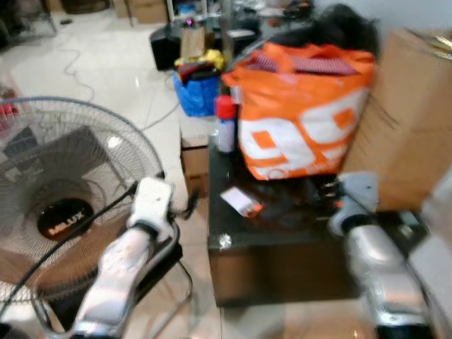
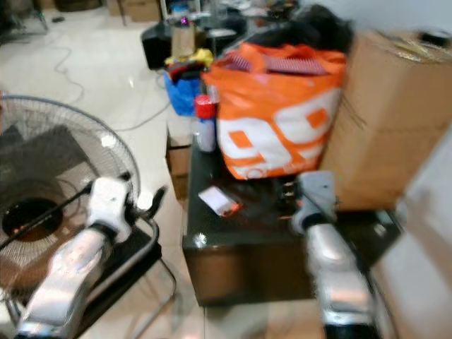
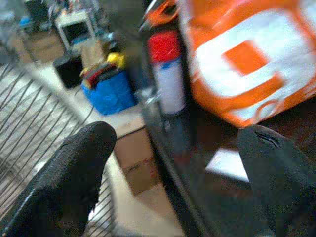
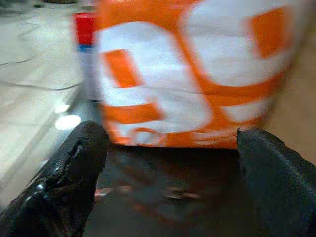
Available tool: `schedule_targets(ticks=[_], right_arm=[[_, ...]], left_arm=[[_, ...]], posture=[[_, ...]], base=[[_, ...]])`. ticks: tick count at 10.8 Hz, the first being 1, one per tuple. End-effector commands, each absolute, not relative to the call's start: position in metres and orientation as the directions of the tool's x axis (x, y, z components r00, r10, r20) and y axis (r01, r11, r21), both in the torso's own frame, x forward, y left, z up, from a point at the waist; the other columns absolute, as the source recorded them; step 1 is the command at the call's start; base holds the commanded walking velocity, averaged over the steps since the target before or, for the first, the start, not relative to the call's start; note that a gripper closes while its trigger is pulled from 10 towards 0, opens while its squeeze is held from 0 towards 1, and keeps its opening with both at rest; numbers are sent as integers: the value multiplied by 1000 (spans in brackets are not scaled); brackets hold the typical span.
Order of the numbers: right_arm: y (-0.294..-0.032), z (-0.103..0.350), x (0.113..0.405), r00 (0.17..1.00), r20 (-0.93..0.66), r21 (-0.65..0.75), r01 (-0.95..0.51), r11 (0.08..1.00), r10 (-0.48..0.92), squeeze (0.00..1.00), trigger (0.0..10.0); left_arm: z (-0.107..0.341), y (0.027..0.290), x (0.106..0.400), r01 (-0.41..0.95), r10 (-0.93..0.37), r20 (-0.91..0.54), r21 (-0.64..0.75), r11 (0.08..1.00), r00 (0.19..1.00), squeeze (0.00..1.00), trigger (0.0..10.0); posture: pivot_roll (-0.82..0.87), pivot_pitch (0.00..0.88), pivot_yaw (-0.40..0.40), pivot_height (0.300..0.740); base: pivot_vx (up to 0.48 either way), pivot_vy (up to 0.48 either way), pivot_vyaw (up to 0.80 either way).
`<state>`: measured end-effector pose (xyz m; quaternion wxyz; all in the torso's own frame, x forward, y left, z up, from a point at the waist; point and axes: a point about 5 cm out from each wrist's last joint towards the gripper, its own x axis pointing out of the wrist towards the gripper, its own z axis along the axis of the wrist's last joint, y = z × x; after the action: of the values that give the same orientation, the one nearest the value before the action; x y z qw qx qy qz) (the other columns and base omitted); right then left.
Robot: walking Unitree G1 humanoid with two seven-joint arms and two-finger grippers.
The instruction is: Hang keys on a hook
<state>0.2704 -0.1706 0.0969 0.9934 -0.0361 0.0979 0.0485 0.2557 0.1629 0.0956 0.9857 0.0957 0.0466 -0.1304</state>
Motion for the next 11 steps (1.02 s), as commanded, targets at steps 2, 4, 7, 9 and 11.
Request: schedule_targets(ticks=[2,4,7,9,11], right_arm=[[-174,97,270,975,-206,-67,-104,992,88,1000,10000],[-174,93,270,971,-222,-85,-110,990,88,1000,10000],[-175,93,271,970,-227,-104,-114,988,88,1000,10000],[-175,92,272,968,-233,-119,-126,985,96,1000,10000],[-175,91,273,967,-236,-128,-129,983,96,1000,10000]], left_arm=[[102,159,257,275,-261,-93,190,943,961,1000,10000],[101,160,255,278,-264,-95,195,941,960,1000,10000],[101,159,255,284,-270,-96,197,938,958,1000,10000],[100,158,255,290,-276,-98,197,936,956,1000,10000],[100,157,254,294,-279,-100,197,935,955,1000,10000]], posture=[[4,0,27,740],[8,0,23,740],[7,0,18,740],[8,0,14,740],[6,0,15,740]], base=[[311,0,0],[311,0,0],[311,0,0],[311,0,0],[309,0,0]])
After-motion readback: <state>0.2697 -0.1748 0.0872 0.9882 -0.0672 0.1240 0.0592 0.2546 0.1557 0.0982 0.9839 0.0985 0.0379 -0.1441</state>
